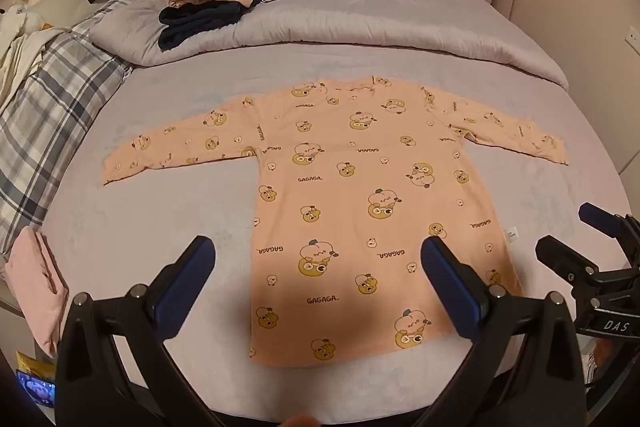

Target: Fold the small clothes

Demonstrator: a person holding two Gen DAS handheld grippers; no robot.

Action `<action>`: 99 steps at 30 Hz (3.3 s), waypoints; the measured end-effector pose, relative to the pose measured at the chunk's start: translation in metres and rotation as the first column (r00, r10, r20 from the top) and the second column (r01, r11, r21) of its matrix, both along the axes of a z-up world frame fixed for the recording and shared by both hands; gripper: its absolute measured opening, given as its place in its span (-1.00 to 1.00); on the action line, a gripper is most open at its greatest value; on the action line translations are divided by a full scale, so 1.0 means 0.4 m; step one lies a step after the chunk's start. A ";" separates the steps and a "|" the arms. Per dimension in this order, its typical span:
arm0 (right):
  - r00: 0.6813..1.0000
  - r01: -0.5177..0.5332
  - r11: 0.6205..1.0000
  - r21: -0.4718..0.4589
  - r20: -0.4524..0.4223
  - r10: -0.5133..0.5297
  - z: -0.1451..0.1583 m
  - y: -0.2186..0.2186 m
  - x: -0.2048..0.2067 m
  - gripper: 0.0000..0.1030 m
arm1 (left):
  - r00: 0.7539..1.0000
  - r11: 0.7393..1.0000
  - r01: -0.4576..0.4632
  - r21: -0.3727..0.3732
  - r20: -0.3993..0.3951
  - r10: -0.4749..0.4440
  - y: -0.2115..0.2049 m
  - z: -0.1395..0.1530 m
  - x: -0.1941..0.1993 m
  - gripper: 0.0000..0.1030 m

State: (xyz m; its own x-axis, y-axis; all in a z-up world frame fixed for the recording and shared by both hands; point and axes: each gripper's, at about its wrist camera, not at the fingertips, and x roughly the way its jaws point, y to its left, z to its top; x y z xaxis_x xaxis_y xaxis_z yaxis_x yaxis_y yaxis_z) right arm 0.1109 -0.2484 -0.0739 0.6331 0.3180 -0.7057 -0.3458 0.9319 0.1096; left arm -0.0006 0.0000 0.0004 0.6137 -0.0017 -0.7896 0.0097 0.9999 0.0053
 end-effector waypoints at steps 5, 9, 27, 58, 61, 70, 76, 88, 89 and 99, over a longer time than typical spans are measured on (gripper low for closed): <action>1.000 0.006 1.000 0.008 -0.003 -0.006 -0.001 0.003 0.004 0.99 | 1.000 1.000 0.014 -0.006 0.000 -0.014 0.004 0.004 0.005 0.99; 1.000 0.006 1.000 0.007 0.001 -0.006 0.009 0.003 0.005 0.99 | 1.000 1.000 0.018 0.007 0.002 -0.018 -0.010 0.008 0.008 0.99; 1.000 0.014 1.000 0.007 0.004 -0.014 0.005 -0.004 0.006 0.99 | 0.999 0.999 0.045 0.010 0.015 -0.045 -0.033 0.012 0.014 0.99; 1.000 0.010 1.000 0.003 0.013 -0.010 0.007 -0.004 0.005 0.99 | 0.998 0.998 0.060 0.017 0.026 -0.060 -0.047 0.013 0.010 0.99; 1.000 0.009 1.000 0.000 0.014 -0.009 0.010 -0.003 0.001 0.99 | 0.998 0.998 0.059 0.017 0.025 -0.060 -0.047 0.013 0.010 0.99; 1.000 0.010 1.000 0.000 0.014 -0.010 0.009 -0.003 0.001 0.99 | 0.998 0.998 0.062 0.016 0.026 -0.062 -0.047 0.013 0.007 0.99; 1.000 0.010 1.000 0.001 0.014 -0.010 0.009 -0.003 0.001 0.99 | 0.998 0.998 0.063 0.016 0.026 -0.063 -0.046 0.013 0.007 0.99; 1.000 0.009 1.000 -0.005 0.016 -0.009 0.009 0.001 -0.001 0.99 | 0.997 0.998 0.068 0.019 0.026 -0.068 -0.043 0.008 0.004 0.99; 1.000 0.009 1.000 -0.005 0.016 -0.009 0.010 0.001 -0.002 0.99 | 0.997 0.998 0.068 0.019 0.025 -0.068 -0.042 0.007 0.004 0.99; 1.000 0.010 1.000 -0.004 0.014 -0.010 0.009 0.001 -0.001 0.99 | 0.997 0.997 0.068 0.022 0.024 -0.069 -0.043 0.006 0.003 0.99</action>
State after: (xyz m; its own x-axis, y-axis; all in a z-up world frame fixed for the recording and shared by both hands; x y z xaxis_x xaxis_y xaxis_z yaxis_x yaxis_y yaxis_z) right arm 0.1103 -0.2479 -0.0703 0.6462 0.3090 -0.6978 -0.3381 0.9357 0.1013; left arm 0.0007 -0.0172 0.0027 0.6320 -0.0281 -0.7744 0.0777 0.9966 0.0272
